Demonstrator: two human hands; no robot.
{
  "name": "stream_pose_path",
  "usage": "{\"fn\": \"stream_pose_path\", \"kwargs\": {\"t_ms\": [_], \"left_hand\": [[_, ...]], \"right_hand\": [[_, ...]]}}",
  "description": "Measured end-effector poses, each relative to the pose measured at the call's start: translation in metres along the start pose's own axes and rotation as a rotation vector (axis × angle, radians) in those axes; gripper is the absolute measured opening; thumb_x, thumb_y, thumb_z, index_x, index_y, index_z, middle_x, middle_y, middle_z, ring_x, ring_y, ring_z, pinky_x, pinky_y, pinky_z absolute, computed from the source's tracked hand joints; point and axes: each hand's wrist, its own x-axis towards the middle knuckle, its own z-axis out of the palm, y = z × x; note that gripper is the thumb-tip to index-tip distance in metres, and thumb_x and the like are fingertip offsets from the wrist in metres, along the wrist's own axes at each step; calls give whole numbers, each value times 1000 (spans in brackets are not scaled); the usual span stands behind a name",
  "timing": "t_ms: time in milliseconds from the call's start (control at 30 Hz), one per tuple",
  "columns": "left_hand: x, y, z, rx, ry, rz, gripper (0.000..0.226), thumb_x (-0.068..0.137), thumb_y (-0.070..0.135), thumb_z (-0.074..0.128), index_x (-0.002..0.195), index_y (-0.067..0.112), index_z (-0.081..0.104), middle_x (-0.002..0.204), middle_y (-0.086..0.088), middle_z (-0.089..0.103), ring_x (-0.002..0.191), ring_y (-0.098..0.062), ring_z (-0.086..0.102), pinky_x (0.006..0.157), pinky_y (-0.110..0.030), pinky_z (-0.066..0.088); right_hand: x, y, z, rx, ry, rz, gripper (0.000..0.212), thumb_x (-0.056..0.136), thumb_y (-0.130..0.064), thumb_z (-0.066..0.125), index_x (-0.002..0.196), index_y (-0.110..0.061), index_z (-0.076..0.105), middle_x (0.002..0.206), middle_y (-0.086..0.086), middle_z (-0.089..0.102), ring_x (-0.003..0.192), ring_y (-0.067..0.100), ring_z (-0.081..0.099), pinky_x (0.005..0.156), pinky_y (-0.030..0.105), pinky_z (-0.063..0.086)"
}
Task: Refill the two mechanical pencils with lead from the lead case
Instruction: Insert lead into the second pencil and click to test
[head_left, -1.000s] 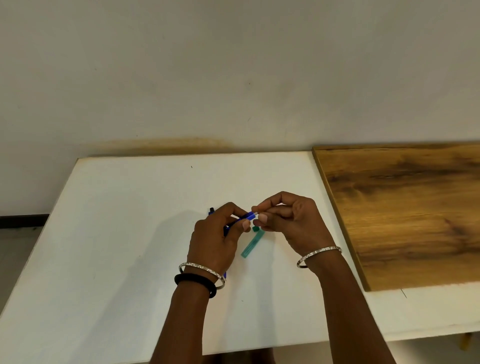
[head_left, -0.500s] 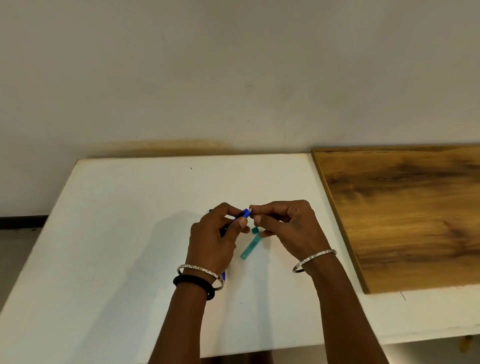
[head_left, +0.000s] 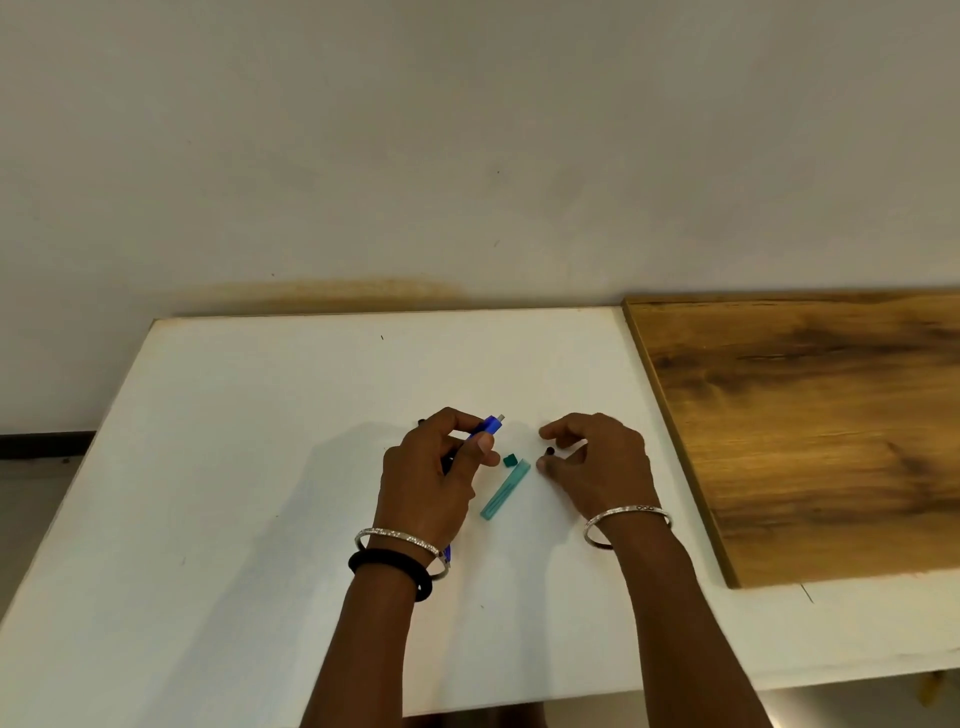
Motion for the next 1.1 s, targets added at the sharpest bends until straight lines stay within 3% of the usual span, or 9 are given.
{"fn": "stream_pose_path", "kwargs": {"t_ms": [167,300,433,633,1100], "left_hand": [[0,-1,0,2,-7,-6,16,91,38,57,99,26,64,75,16,74,49,1,60,50,-5,43],[0,-2,0,3,-26,-10,15,90,38,57,99,29,63,73,18,72,51,4,61,52,-4,44],[0,-2,-1,18,-36,-5,11,90,38,58,98,32,62,72,20,70,53,7,61,53,-2,44],[0,0,-1,4,-33,21,8,89,37,59,95,33,61,72,18,70,53,6,61,52,-2,44],[-3,3,-2,-7,-44,31,14,88,35,62,98,26,65,78,8,75,53,5,62,50,-4,44]], "right_hand": [[2,-3,5,-35,40,2,18,80,-22,75,97,-15,75,96,2,73,81,12,63,78,17,44],[2,-10,-2,423,88,-11,13,80,-16,75,92,-21,75,80,-11,71,66,5,67,62,7,49],[-3,-22,-6,734,-63,-76,19,84,-9,70,94,-25,74,89,-3,75,78,14,72,66,18,57],[-4,-24,-3,841,-103,-59,17,79,-1,73,93,-11,71,86,10,74,78,24,72,65,22,58],[-6,-22,-5,911,-203,-23,14,80,1,71,93,-4,74,83,18,75,76,30,73,67,29,61]]}}
